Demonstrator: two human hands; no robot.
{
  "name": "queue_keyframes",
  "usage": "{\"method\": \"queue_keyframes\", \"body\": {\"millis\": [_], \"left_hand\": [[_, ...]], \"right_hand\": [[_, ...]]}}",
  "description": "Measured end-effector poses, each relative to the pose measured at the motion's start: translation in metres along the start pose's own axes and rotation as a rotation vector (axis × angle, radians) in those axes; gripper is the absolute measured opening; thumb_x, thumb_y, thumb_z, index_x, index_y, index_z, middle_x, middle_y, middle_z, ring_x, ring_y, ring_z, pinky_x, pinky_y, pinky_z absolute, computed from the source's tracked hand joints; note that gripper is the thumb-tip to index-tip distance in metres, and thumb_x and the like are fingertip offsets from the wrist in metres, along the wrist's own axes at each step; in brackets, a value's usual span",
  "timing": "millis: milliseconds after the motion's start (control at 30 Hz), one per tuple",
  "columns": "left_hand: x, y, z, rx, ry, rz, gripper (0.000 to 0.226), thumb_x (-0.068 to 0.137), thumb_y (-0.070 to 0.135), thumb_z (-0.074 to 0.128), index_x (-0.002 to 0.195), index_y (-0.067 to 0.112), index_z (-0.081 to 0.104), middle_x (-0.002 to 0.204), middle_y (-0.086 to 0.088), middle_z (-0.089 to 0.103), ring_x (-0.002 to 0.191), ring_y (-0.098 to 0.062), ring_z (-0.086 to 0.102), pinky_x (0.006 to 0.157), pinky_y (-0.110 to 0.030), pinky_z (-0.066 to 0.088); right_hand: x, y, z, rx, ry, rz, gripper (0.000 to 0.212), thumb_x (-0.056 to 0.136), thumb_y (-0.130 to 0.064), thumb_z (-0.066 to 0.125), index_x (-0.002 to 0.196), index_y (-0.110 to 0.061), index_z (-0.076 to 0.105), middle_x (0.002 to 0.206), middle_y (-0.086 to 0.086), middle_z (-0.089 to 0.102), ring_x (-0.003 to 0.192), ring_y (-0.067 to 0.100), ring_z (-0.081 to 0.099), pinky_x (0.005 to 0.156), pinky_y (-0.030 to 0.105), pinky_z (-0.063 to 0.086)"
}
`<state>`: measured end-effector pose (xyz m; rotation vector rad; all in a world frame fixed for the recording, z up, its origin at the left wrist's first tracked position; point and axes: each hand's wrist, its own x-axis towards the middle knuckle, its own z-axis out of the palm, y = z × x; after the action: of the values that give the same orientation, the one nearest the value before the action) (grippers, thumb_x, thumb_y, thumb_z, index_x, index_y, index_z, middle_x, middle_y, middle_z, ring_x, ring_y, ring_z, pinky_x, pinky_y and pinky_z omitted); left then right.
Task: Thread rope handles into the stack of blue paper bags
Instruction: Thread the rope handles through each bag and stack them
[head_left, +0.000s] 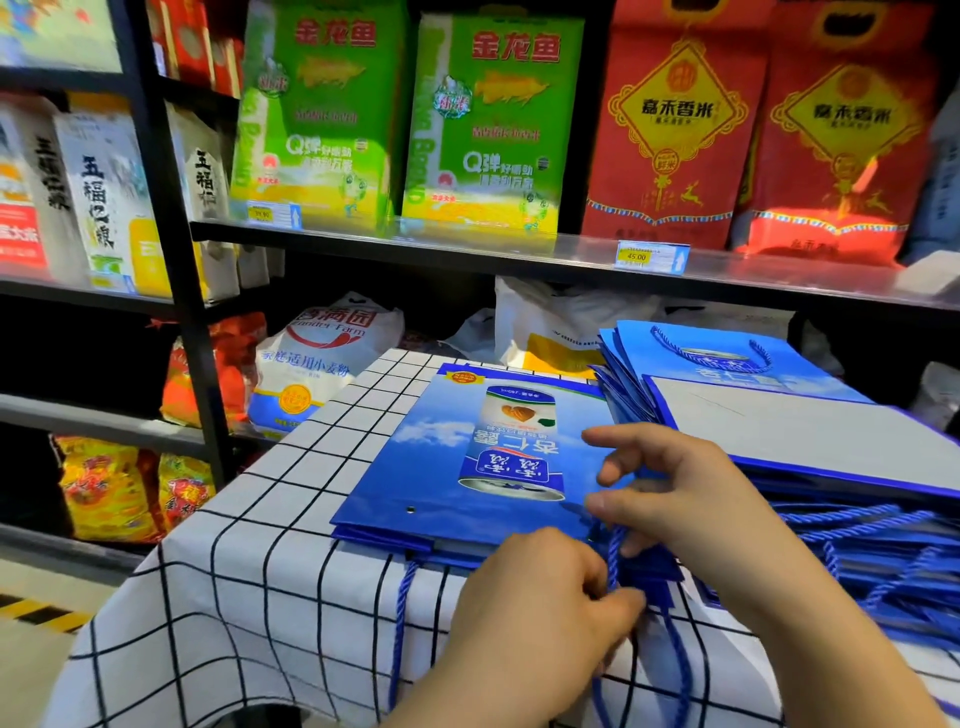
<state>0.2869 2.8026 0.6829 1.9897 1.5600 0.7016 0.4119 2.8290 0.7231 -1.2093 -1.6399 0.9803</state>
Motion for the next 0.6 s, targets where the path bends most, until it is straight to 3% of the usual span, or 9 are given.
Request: {"method": "queue_keyframes", "body": {"millis": [67,167,233,300,433,600], "left_hand": [[0.003,-0.001,-0.006,-0.184,0.052,-0.012,0.038,0.083,0.038,0.057,0.057,0.011,0.054,0.046,0.0,0.058,0.049,-0.009,0.053,0.056,-0.023,0.048],[0.013,-0.002,-0.031,-0.582,0.114,-0.055,0.032,0.088,0.029,0.056,0.06,0.016,0.062,0.038,0.003,0.051,0.032,-0.007,0.039,0.039,-0.013,0.034],[0.024,-0.004,-0.045,-0.756,0.1,-0.07,0.028,0.089,0.025,0.055,0.065,0.014,0.065,0.04,0.004,0.05,0.031,-0.008,0.036,0.037,-0.012,0.03],[0.031,-0.003,-0.05,-0.864,0.041,-0.09,0.027,0.089,0.025,0.054,0.067,0.014,0.065,0.043,0.004,0.052,0.032,-0.008,0.037,0.038,-0.014,0.03],[0.036,-0.005,-0.048,-0.906,-0.033,-0.113,0.024,0.09,0.024,0.053,0.073,0.014,0.066,0.046,0.004,0.054,0.034,-0.007,0.04,0.04,-0.015,0.032],[0.03,-0.018,-0.056,-0.678,0.041,-0.045,0.036,0.088,0.043,0.052,0.078,0.014,0.07,0.045,0.006,0.048,0.039,-0.006,0.037,0.039,-0.013,0.032]], "right_hand": [[0.001,0.001,0.003,0.027,0.045,0.008,0.029,0.076,0.0,0.067,0.091,-0.025,0.064,0.075,0.005,0.058,0.052,0.009,0.06,0.045,0.022,0.051],[-0.002,0.001,0.001,-0.039,0.11,0.024,0.006,0.082,-0.019,0.063,0.078,-0.017,0.068,0.064,-0.001,0.059,0.047,0.007,0.053,0.042,0.019,0.043],[-0.006,0.002,0.0,-0.134,-0.024,0.058,0.02,0.079,-0.031,0.064,0.071,-0.013,0.069,0.053,-0.004,0.055,0.044,0.007,0.046,0.043,0.017,0.037],[-0.009,-0.002,0.006,-0.252,-0.172,0.08,0.02,0.074,-0.034,0.068,0.066,-0.016,0.07,0.049,-0.005,0.053,0.043,0.004,0.042,0.046,0.014,0.034],[-0.005,-0.003,0.016,-0.341,-0.201,0.059,0.027,0.078,-0.027,0.067,0.054,-0.018,0.061,0.044,-0.006,0.051,0.04,0.005,0.041,0.044,0.013,0.032],[0.003,-0.015,0.014,0.023,-0.04,0.093,0.023,0.086,-0.018,0.059,0.065,-0.01,0.064,0.053,0.003,0.061,0.04,0.011,0.05,0.037,0.018,0.036]]}}
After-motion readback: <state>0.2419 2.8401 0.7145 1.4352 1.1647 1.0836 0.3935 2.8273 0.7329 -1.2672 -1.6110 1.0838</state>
